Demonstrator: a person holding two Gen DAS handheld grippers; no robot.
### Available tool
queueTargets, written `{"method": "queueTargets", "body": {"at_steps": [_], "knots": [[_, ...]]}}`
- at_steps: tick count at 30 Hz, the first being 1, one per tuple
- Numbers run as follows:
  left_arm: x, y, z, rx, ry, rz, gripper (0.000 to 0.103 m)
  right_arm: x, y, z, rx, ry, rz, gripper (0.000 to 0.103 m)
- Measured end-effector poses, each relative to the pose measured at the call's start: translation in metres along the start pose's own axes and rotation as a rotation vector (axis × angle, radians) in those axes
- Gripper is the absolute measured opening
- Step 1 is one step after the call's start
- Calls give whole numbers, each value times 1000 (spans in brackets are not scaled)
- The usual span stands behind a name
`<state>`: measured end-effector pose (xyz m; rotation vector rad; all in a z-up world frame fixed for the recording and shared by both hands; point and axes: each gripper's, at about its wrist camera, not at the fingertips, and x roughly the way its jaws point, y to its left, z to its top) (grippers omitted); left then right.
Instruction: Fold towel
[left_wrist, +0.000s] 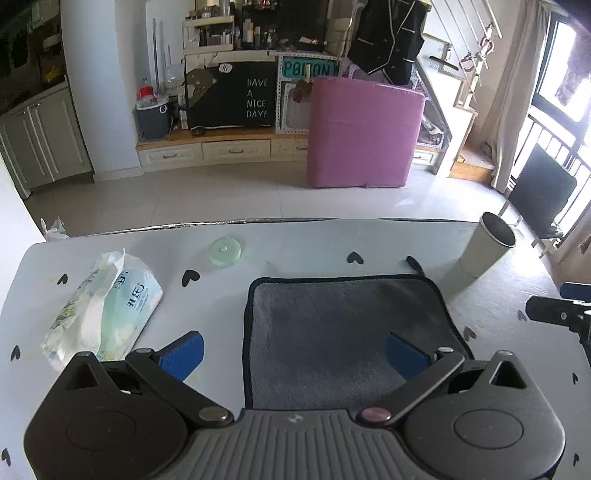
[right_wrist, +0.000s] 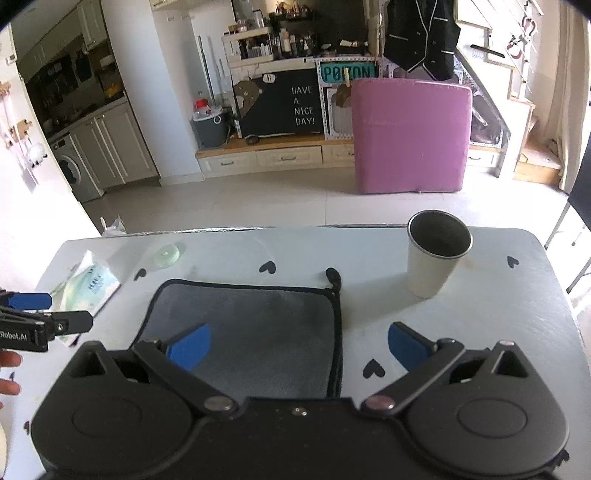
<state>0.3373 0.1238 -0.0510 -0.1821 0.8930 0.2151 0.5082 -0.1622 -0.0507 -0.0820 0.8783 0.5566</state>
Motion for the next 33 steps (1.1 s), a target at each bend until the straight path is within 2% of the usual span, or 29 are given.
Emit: {"method": "queueTargets", "body": {"at_steps": [16,28,33], "knots": [[-95,-13,-39,11,-99,-17,103,-93,19,-36,-11,-81,20,102],[-141,-29,-74,28,-137,-19,103,-147,26,-72,-19,-128,53,102],[-154,-36,-91,44,-140,-45,103,-160,31,-90,-32,-131,48,102]]}}
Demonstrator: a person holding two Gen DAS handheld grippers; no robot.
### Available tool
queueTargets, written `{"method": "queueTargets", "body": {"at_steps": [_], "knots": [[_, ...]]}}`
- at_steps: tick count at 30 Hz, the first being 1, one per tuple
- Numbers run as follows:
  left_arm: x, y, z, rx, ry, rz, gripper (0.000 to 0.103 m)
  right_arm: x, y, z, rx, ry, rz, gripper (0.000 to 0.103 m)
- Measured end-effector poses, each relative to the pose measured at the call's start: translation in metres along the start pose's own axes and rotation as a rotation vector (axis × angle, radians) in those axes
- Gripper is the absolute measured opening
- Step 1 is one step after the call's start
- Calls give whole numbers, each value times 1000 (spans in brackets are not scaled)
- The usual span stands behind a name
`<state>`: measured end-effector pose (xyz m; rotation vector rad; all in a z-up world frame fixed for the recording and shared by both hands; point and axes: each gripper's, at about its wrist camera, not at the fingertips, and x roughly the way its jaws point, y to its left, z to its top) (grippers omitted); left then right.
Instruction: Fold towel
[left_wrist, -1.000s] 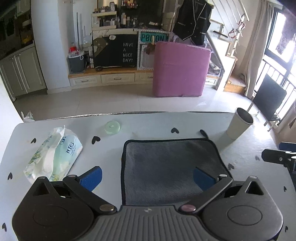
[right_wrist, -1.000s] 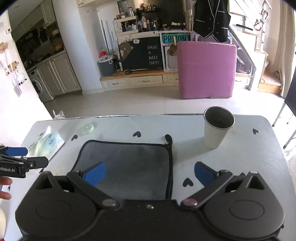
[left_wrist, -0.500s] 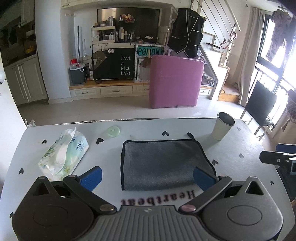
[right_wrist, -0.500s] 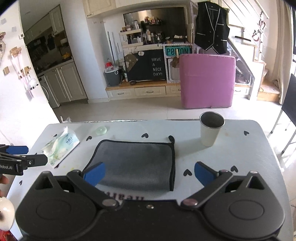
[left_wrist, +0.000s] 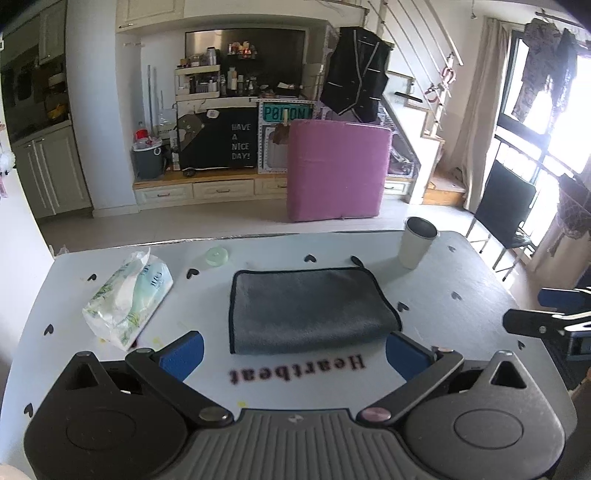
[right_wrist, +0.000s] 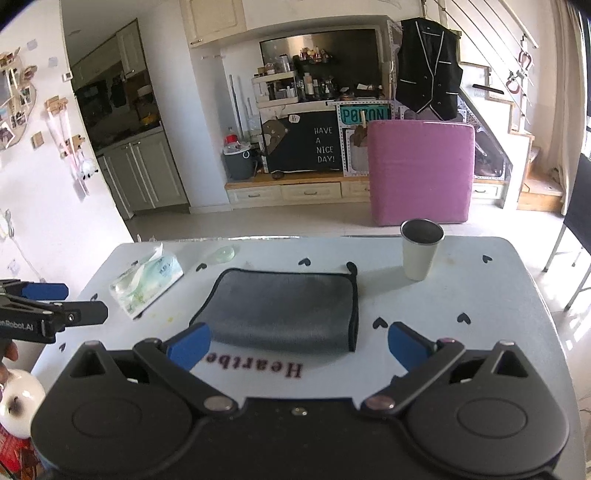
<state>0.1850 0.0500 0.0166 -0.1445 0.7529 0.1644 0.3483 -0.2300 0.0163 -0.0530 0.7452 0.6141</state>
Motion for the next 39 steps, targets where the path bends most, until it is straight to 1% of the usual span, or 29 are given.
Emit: {"method": "queueTargets", "body": {"at_steps": [7,12,22,28,32,39], "knots": [[-19,-5,-19,3,-7,-20,103,-18,5,-19,-7,2,14,102],[-34,-3,-32,-9,-12,-47,103,-33,9,-30,-10,-6,39,102],[-63,-4,-57,20,-43,-50,103,-59,13,-55,-20,-27,51,102],[-73,-6,-70,34,-50,-64,103,-73,21,-68,-42,-42,72,102],[-77,-5,-79,29,-46,-75,103,-80,26,-78,-54,-44,101,102],[-82,-4,-101,17,-37,-107,103,-89,33,-89,-75,-53,106,102]]}}
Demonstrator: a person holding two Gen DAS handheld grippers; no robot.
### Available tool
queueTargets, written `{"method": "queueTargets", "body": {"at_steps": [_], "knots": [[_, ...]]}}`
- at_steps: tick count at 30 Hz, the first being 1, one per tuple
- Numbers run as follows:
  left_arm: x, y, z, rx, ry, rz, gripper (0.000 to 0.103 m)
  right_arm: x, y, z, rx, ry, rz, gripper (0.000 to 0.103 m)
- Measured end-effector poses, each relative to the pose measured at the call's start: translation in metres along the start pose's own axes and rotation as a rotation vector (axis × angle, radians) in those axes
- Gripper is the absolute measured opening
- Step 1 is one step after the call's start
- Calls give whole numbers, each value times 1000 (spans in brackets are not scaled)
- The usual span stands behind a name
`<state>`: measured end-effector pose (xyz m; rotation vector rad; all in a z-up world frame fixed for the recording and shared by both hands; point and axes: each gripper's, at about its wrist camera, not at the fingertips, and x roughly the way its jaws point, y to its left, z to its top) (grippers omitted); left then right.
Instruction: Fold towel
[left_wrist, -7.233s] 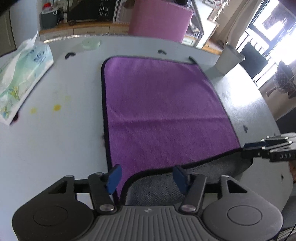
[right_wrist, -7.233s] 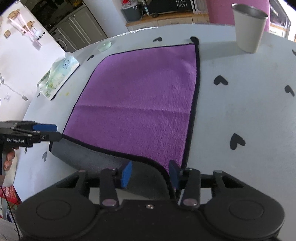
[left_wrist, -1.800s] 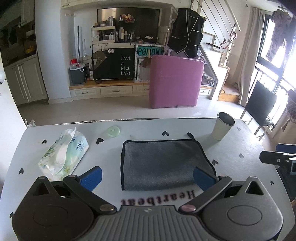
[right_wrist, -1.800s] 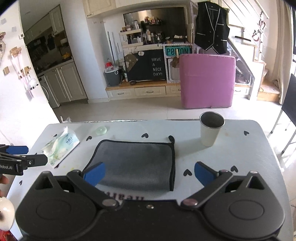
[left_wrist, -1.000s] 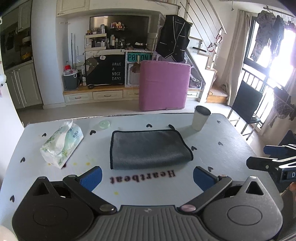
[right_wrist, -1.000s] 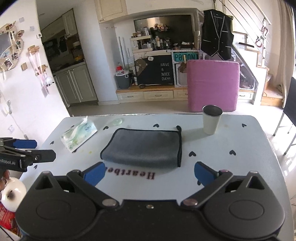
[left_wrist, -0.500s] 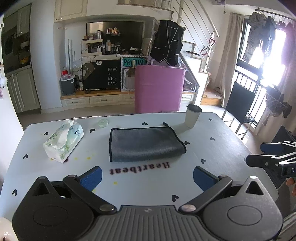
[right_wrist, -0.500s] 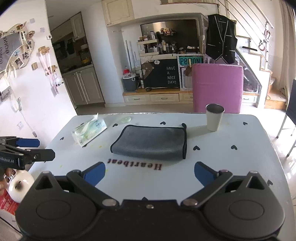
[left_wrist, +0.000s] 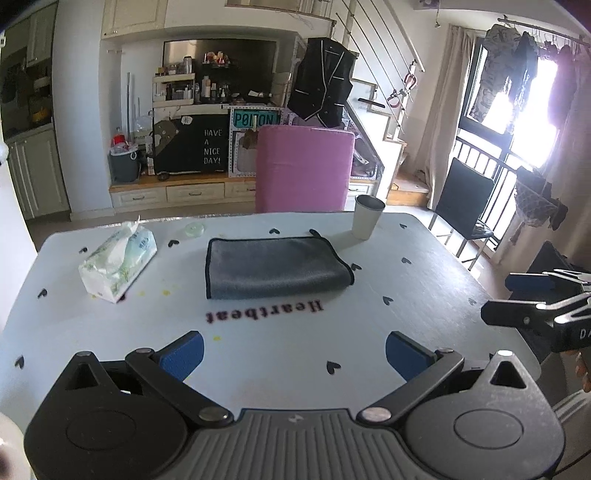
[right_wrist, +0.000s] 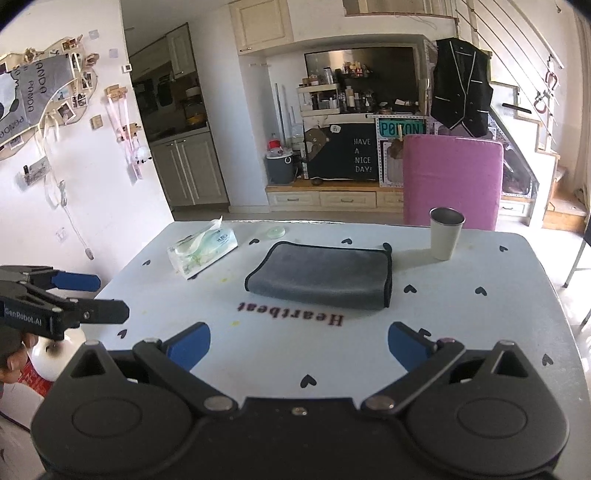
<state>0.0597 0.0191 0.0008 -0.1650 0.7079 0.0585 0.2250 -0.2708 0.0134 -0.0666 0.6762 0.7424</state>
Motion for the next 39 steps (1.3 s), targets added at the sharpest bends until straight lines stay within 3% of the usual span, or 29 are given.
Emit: {"method": "queueTargets", "body": {"at_steps": [20,39], "knots": [[-4,-1,-23,21,45,-15,103,-9,7,-28,-6,19,7,102],[-2,-4,-25,20,45,-31,103,-10,8,-29,-8,27,7,102]]}}
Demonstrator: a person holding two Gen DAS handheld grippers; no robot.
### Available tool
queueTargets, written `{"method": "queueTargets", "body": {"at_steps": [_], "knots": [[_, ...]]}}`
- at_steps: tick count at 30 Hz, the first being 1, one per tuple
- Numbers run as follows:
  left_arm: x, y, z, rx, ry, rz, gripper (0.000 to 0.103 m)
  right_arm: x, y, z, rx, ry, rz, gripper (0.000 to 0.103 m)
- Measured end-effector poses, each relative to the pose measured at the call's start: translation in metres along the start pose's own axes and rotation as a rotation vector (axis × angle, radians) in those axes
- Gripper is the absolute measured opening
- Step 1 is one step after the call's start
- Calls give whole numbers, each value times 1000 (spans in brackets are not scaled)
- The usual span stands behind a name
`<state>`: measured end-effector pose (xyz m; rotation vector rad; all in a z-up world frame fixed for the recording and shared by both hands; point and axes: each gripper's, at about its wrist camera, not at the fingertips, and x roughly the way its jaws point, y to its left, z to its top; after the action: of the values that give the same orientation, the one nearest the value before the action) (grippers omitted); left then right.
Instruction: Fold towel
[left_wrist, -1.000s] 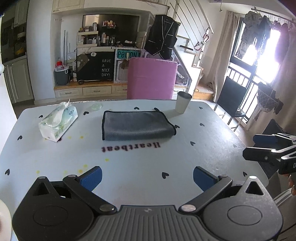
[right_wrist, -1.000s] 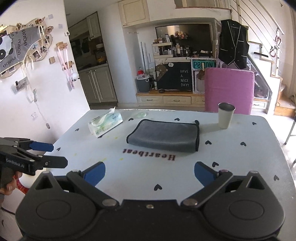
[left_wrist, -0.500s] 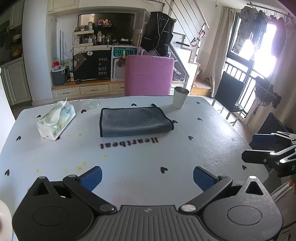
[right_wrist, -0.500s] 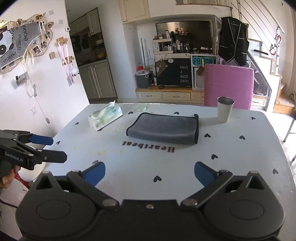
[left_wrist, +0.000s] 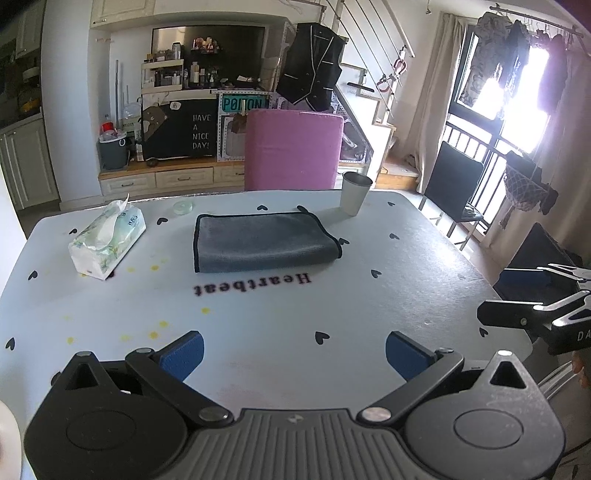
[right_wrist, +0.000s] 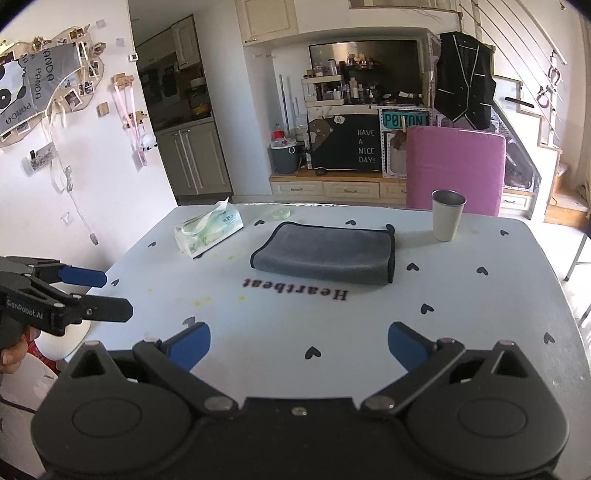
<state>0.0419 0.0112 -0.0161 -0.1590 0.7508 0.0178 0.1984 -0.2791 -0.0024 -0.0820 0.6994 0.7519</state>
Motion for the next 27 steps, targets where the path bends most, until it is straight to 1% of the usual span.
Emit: {"method": "queueTargets", "body": {"at_steps": [27], "knots": [[1,0,-1,-1,2,3,103,0,2,0,-3,-1,5,102]]}}
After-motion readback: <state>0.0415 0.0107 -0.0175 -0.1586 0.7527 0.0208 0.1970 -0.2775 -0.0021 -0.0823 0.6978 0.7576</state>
